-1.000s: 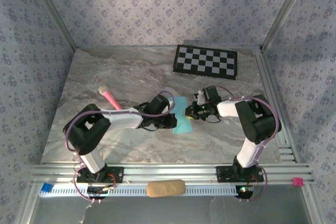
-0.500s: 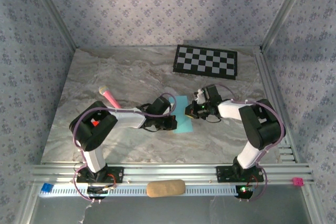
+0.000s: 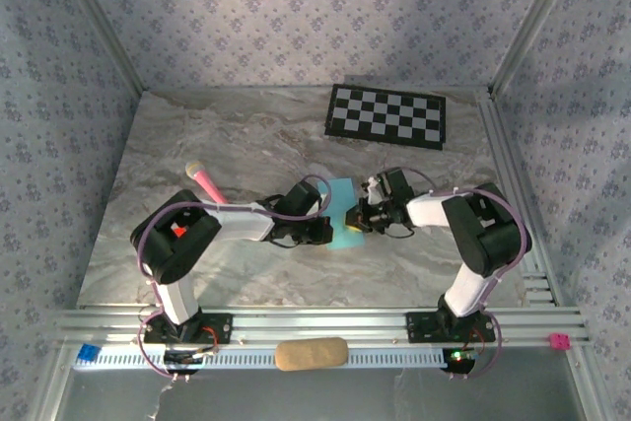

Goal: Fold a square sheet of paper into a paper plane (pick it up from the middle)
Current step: Fold the triangle a second time at the center of the table, then turn over the paper at the center of the table.

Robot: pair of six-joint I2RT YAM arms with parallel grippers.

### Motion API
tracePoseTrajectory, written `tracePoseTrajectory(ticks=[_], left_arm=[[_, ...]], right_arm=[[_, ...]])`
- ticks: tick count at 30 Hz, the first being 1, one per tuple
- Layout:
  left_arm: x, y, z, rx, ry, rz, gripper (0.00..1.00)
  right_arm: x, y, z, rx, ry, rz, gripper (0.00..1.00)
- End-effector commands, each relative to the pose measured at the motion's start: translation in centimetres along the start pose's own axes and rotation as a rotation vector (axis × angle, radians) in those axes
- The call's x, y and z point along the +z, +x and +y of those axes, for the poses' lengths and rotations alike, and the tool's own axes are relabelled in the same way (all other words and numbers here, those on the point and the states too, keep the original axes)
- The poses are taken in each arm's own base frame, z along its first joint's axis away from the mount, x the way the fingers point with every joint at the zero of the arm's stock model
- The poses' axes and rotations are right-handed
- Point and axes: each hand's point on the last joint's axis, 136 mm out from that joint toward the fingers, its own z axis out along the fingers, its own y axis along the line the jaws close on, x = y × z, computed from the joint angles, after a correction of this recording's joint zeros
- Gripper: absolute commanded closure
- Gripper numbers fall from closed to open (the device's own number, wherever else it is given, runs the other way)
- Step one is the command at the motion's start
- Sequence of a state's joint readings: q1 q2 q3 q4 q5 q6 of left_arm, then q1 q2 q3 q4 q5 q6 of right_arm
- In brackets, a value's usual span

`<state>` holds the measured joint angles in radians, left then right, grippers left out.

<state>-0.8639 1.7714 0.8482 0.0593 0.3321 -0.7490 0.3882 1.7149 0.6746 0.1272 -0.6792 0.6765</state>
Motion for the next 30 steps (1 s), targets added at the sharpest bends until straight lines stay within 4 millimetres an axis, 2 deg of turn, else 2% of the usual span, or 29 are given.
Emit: tracePoseTrajectory(ticks=[1, 7, 10, 13, 17, 22, 26, 30], left_arm=[[0.7, 2.6, 2.9, -0.025, -0.083, 0.071, 1.0], [0.7, 2.6, 2.9, -0.029, -0.083, 0.068, 1.0], [0.7, 2.6, 2.8, -0.026, -0.079, 0.066, 1.0], [0.4, 2.3, 2.2, -0.02, -0.065, 0.06, 1.0], [-0.8, 0.5, 0.1, 0.006, -0.027, 0.014, 0.95], [-3.3, -3.0, -2.8, 0.066, 0.006, -0.067, 0.87], [-4.5, -5.5, -2.7, 0.075, 0.003, -0.116, 0.82], [-4.5, -7.2, -2.3, 0.057, 0.013, -0.114, 0.82]], right_arm=[[-1.0, -2.7, -2.4, 0.052, 0.098, -0.085, 1.0], [-1.9, -5.3, -3.2, 0.094, 0.122, -0.127, 1.0], [-2.3, -5.7, -4.0, 0.123, 0.141, -0.139, 1.0], [-3.0, -5.9, -3.0, 0.104, 0.104, -0.163, 0.99], [-4.3, -4.9, -1.1, 0.045, 0.1, -0.17, 0.98], [-5.7, -2.5, -0.7, 0.019, 0.127, -0.162, 0.92], [-6.6, -0.5, -0.6, 0.018, 0.134, -0.166, 0.8], [-7.5, 0.7, -1.2, 0.064, 0.17, -0.19, 0.7]])
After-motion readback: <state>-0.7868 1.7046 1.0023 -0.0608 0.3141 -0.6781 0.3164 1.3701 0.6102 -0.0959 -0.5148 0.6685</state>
